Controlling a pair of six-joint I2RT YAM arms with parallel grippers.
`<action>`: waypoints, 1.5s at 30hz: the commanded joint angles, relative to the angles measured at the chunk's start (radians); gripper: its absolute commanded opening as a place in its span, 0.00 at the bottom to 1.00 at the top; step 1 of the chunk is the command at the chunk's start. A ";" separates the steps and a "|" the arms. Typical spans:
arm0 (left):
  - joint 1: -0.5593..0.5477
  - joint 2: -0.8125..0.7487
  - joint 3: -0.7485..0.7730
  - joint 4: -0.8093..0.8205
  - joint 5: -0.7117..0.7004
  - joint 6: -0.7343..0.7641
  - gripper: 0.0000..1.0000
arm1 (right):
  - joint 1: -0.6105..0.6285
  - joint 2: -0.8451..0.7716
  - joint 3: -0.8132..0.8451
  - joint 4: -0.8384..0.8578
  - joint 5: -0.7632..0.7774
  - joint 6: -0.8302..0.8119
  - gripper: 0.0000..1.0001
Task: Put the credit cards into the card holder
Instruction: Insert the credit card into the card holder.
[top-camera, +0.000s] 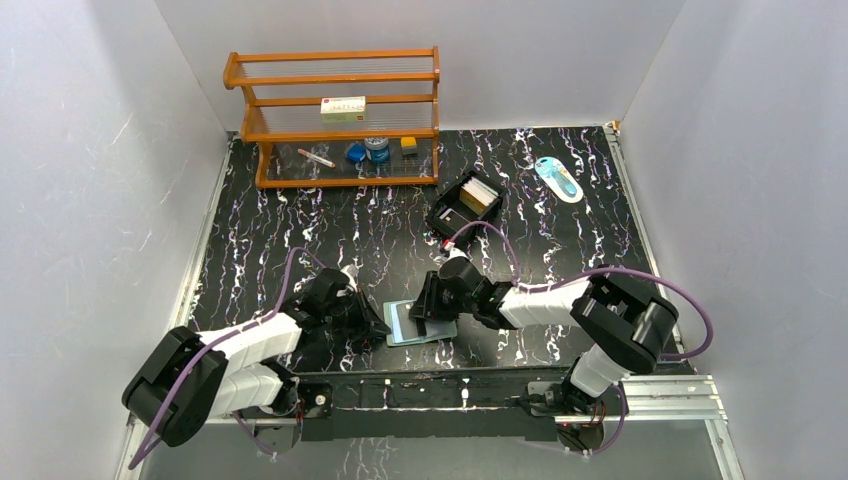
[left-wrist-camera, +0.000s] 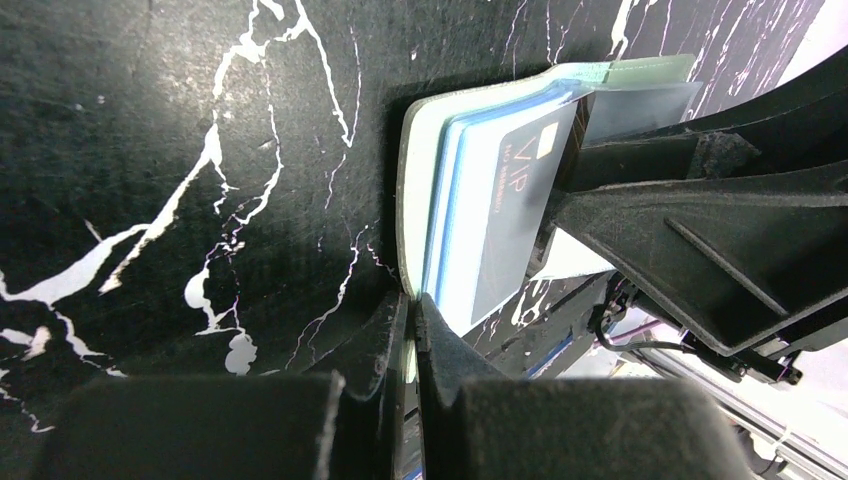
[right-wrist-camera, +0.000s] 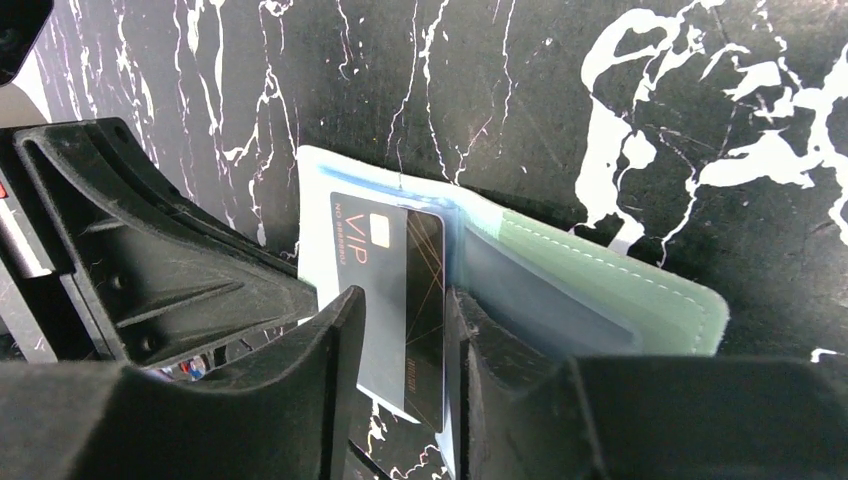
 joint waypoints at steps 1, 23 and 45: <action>-0.006 -0.032 0.020 -0.001 0.022 0.004 0.00 | 0.041 0.031 0.044 0.003 -0.012 0.035 0.41; -0.009 -0.047 0.016 -0.005 0.010 0.004 0.00 | 0.085 0.002 0.199 -0.361 0.150 0.020 0.59; -0.010 -0.036 0.005 0.009 0.012 -0.005 0.00 | 0.124 0.082 0.334 -0.498 0.220 -0.018 0.58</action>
